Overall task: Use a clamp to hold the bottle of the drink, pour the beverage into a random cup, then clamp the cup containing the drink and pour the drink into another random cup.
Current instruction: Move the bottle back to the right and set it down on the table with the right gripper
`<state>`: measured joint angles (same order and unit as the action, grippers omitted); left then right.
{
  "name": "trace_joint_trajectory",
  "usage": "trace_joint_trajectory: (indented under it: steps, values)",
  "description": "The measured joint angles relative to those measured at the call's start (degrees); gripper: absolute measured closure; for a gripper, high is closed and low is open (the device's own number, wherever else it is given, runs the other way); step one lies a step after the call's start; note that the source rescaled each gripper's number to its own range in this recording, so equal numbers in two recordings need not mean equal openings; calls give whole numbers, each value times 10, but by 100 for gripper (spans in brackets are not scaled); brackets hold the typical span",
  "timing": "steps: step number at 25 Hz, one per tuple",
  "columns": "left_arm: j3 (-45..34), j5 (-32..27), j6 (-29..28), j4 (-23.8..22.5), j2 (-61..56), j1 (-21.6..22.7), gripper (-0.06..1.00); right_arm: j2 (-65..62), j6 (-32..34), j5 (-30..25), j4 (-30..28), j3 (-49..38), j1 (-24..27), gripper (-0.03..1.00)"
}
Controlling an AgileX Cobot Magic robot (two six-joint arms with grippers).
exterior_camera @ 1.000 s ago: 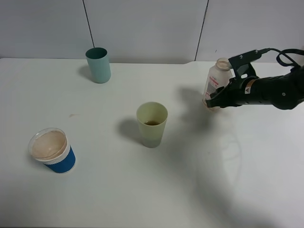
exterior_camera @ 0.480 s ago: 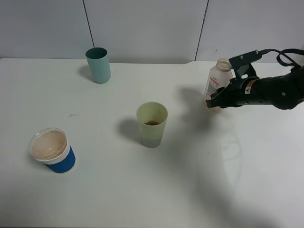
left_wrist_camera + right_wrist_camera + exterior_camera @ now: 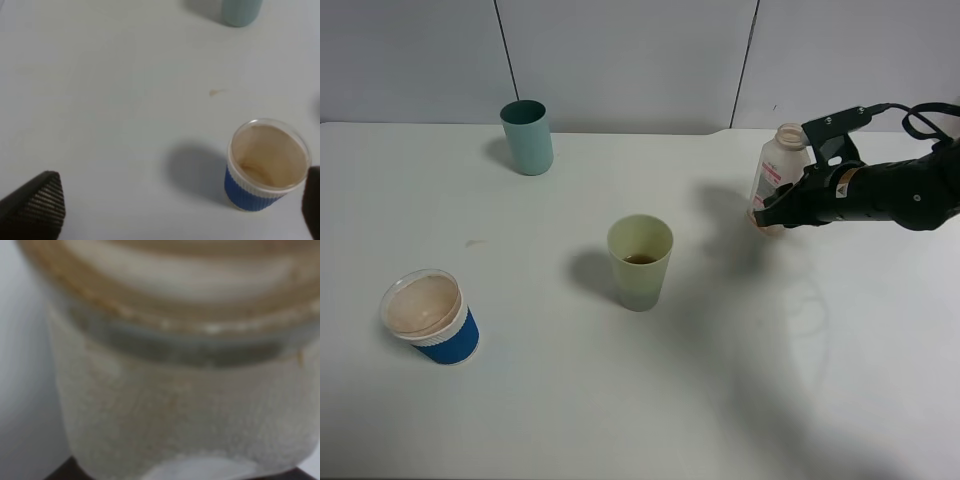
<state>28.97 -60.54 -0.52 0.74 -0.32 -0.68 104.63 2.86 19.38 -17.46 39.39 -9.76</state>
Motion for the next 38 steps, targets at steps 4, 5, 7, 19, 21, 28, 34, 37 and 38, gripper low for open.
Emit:
trace_joint_trajectory:
  steps: [4,5,7,19,21,28,34,37,38]
  values:
    - [0,0,0,0,0,0,7,0,0,0,0,0,0,97]
    - [0,0,0,0,0,0,7,0,0,0,0,0,0,97]
    - [0,0,0,0,0,0,7,0,0,0,0,0,0,95]
    - [0,0,0,0,0,0,7,0,33,4,2,0,0,50]
    - [0,0,0,0,0,0,7,0,38,6,4,0,0,43]
    - [0,0,0,0,0,0,7,0,75,35,5,0,0,11]
    - [0,0,0,0,0,0,7,0,83,37,5,0,0,7]
    - [0,0,0,0,0,0,7,0,104,37,5,0,0,0]
    - [0,0,0,0,0,0,7,0,108,37,5,0,0,-1]
